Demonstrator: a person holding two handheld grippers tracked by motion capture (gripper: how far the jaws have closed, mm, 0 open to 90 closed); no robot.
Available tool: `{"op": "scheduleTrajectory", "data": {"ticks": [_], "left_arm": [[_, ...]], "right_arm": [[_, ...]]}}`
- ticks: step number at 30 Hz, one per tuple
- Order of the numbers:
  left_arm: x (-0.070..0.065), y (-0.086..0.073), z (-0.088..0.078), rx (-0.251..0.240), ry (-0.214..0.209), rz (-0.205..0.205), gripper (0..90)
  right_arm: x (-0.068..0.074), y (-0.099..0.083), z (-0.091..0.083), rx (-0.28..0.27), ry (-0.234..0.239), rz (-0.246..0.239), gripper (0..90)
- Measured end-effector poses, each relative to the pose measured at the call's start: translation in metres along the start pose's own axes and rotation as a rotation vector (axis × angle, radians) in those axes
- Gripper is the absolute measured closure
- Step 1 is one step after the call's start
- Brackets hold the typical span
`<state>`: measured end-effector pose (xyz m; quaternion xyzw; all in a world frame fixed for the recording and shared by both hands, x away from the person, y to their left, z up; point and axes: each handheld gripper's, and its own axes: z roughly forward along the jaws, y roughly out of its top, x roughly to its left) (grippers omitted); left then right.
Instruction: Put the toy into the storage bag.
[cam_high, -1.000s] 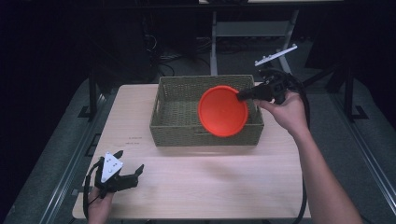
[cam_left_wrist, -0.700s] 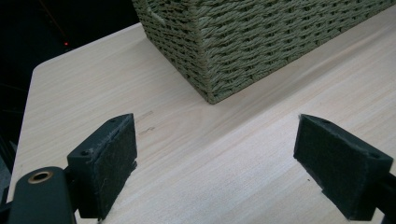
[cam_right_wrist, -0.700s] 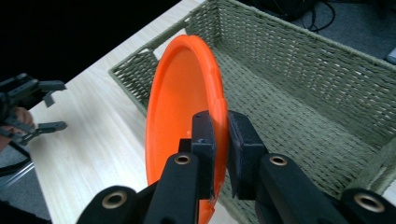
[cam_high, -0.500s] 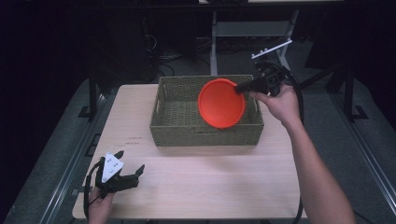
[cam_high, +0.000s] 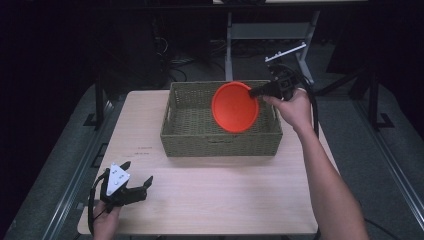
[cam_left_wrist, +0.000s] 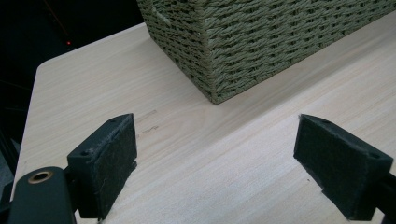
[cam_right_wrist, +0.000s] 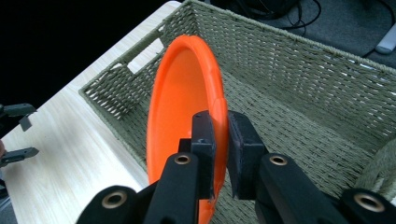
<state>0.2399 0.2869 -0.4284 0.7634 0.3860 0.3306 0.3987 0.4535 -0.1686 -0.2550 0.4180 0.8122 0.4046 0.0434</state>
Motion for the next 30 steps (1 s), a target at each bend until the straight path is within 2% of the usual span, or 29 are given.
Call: {"op": "scheduleTrajectory", "data": {"ticks": [6, 11, 17, 30], "left_arm": [[-0.002, 0.001, 0.001, 0.001, -0.007, 0.014, 12.8], [-0.001, 0.0, 0.0, -0.006, -0.005, 0.0, 12.8], [-0.002, 0.001, 0.002, -0.004, -0.009, 0.01, 12.8], [-0.001, 0.0, 0.001, 0.0, -0.006, 0.009, 12.8]], "right_arm": [[-0.005, 0.001, 0.007, 0.001, 0.005, 0.018, 81.6], [-0.008, 0.001, 0.014, 0.01, -0.022, 0.034, 81.6], [-0.012, 0.001, 0.018, 0.005, -0.042, 0.049, 81.6], [-0.018, -0.002, 0.034, -0.002, -0.039, 0.085, 81.6]]}}
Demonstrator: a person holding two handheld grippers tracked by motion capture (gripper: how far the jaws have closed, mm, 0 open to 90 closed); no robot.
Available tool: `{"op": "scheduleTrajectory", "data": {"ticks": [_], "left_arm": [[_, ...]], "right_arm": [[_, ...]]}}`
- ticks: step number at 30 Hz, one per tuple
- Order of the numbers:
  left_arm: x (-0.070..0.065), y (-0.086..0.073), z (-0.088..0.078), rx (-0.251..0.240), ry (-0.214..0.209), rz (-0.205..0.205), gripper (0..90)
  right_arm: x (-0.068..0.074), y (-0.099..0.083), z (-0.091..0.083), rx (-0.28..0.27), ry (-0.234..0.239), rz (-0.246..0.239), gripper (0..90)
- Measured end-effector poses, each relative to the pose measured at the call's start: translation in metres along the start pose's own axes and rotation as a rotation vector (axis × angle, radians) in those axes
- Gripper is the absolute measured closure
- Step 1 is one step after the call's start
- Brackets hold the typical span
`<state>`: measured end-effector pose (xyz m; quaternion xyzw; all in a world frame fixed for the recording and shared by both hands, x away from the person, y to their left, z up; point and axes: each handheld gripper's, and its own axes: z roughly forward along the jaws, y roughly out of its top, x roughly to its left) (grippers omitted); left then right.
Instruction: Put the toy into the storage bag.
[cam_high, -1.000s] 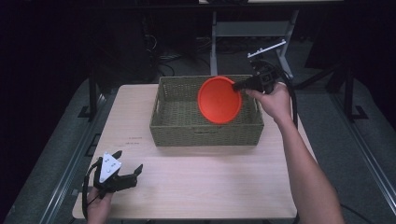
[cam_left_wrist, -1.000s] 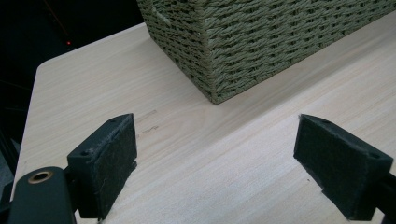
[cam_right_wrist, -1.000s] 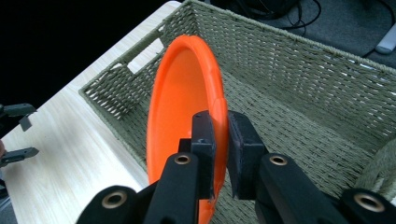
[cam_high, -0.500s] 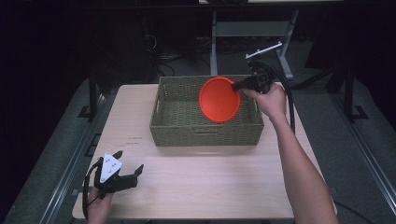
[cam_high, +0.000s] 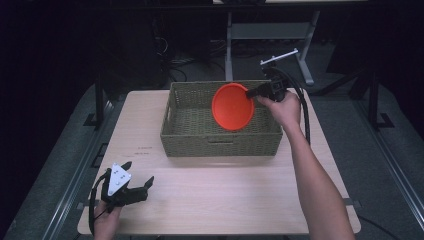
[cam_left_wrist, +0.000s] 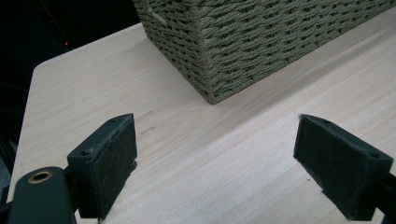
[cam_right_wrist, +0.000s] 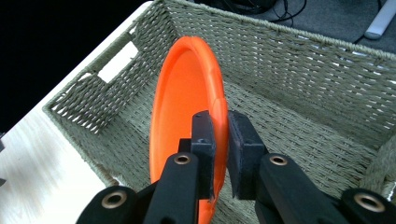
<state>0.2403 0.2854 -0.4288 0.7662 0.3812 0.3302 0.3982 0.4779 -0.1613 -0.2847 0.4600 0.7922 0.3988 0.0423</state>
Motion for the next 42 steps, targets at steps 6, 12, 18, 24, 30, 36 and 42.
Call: {"op": "scheduleTrajectory", "data": {"ticks": [6, 12, 18, 24, 30, 36, 42], "left_arm": [[-0.001, 0.001, 0.0, 0.001, 0.001, 0.007, 12.8], [0.0, 0.0, 0.0, 0.001, 0.002, 0.002, 12.8], [-0.002, 0.001, 0.0, 0.005, -0.005, 0.007, 12.8], [0.0, 0.0, 0.0, 0.002, -0.001, -0.002, 12.8], [-0.001, 0.001, 0.0, 0.005, -0.003, 0.006, 12.8], [0.0, 0.0, 0.0, 0.001, 0.001, -0.001, 12.8], [0.0, 0.0, 0.0, 0.003, -0.002, 0.004, 12.8]], "right_arm": [[-0.004, -0.003, 0.01, 0.012, -0.008, 0.029, 81.6], [-0.002, -0.004, 0.019, 0.033, -0.013, 0.022, 81.6], [0.001, -0.004, 0.027, 0.042, -0.014, 0.002, 81.6], [-0.003, -0.01, 0.035, 0.062, -0.014, 0.013, 81.5], [-0.006, -0.015, 0.04, 0.078, -0.014, 0.034, 81.4], [-0.006, -0.016, 0.043, 0.089, -0.019, 0.034, 81.4], [-0.009, -0.021, 0.054, 0.129, -0.022, 0.029, 81.1]]}}
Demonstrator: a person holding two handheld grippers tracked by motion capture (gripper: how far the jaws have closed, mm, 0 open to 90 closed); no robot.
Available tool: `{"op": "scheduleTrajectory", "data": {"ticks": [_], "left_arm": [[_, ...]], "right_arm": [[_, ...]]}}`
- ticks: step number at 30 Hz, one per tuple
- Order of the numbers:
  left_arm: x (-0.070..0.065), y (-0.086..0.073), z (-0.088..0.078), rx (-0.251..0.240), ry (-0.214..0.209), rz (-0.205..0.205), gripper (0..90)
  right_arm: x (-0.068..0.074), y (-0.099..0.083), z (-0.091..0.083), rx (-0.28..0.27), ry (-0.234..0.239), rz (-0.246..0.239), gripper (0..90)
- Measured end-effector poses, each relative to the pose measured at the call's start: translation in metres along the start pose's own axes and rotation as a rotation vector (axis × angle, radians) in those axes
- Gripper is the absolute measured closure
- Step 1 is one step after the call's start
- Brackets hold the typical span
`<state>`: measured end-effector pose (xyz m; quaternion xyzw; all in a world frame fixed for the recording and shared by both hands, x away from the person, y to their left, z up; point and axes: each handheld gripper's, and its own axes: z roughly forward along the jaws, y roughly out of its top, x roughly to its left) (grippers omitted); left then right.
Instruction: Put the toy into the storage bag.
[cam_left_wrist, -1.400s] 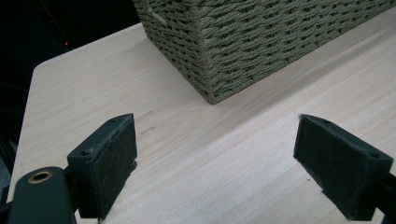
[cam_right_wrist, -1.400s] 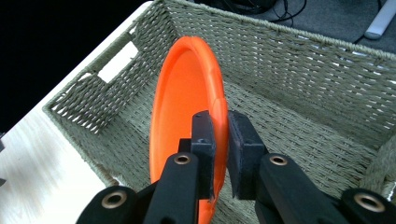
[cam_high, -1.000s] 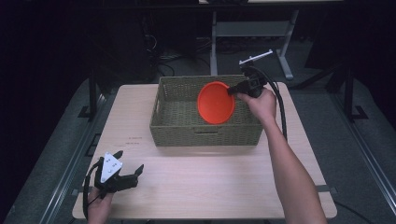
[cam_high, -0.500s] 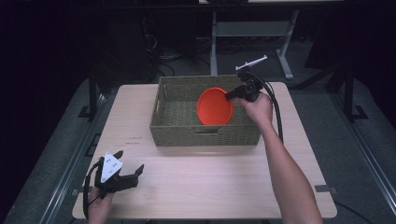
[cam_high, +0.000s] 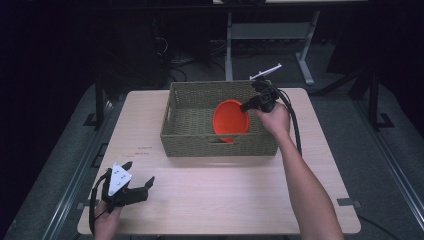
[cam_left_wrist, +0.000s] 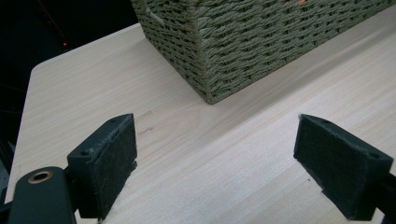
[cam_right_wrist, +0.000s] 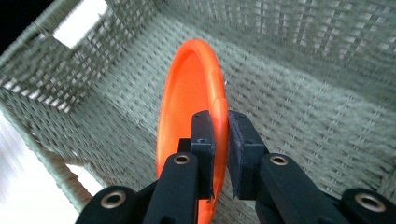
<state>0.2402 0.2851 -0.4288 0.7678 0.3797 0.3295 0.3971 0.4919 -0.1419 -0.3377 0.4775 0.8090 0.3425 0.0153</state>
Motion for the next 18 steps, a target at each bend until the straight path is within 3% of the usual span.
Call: {"op": "scheduleTrajectory", "data": {"ticks": [5, 16, 18], "left_arm": [[0.0, 0.0, 0.0, 0.0, 0.002, -0.001, 12.8], [0.0, 0.001, 0.001, 0.007, 0.0, 0.0, 12.8], [0.0, 0.001, 0.002, 0.01, 0.002, 0.0, 12.8]], "right_arm": [[-0.002, -0.002, 0.008, 0.038, -0.018, -0.006, 80.2], [-0.012, -0.007, 0.004, 0.035, 0.004, 0.04, 73.8], [-0.012, -0.007, 0.004, 0.047, -0.014, 0.031, 73.2]]}}
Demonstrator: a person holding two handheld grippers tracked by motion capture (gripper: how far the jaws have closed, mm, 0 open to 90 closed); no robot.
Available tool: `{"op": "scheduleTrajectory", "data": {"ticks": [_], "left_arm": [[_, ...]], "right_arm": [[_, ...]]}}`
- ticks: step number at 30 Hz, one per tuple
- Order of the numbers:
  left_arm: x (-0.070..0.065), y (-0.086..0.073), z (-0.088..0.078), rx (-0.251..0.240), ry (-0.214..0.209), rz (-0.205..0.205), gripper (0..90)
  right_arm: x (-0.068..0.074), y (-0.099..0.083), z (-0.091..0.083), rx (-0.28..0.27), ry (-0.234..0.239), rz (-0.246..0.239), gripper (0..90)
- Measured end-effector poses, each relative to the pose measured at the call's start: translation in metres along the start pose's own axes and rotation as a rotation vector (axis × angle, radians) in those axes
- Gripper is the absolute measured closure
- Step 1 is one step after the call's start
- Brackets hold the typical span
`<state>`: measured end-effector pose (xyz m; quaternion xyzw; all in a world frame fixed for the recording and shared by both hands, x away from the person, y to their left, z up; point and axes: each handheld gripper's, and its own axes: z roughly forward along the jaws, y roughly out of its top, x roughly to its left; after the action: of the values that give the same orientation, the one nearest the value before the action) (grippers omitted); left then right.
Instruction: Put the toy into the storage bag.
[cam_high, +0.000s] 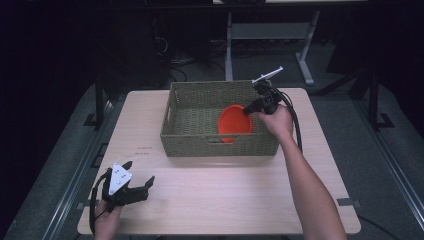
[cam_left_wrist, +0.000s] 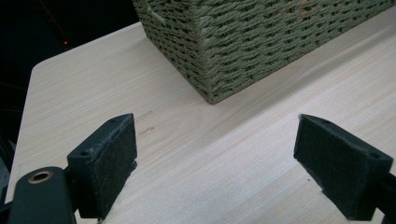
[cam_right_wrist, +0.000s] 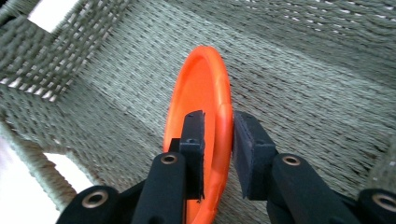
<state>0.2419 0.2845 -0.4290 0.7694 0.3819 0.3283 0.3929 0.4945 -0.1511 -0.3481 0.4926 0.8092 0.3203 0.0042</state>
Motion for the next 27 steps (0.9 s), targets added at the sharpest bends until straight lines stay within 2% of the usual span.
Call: {"op": "scheduleTrajectory", "data": {"ticks": [3, 12, 15, 18, 27], "left_arm": [[0.001, 0.0, 0.0, -0.007, 0.005, -0.015, 12.8], [0.001, 0.0, 0.001, 0.0, 0.003, -0.007, 12.8], [0.001, 0.0, 0.0, -0.005, 0.003, -0.005, 12.8], [0.0, 0.0, 0.0, 0.001, 0.0, 0.0, 12.8], [0.0, 0.0, -0.001, -0.001, -0.004, 0.004, 12.8]], "right_arm": [[-0.003, -0.001, -0.001, -0.008, 0.004, 0.006, 70.0], [-0.008, -0.004, -0.004, -0.01, 0.009, 0.002, 66.2], [-0.007, -0.005, -0.004, 0.013, -0.016, -0.014, 65.2], [-0.005, -0.006, -0.007, -0.008, 0.009, -0.014, 64.4], [-0.003, -0.011, -0.005, -0.012, 0.08, -0.002, 58.0]]}}
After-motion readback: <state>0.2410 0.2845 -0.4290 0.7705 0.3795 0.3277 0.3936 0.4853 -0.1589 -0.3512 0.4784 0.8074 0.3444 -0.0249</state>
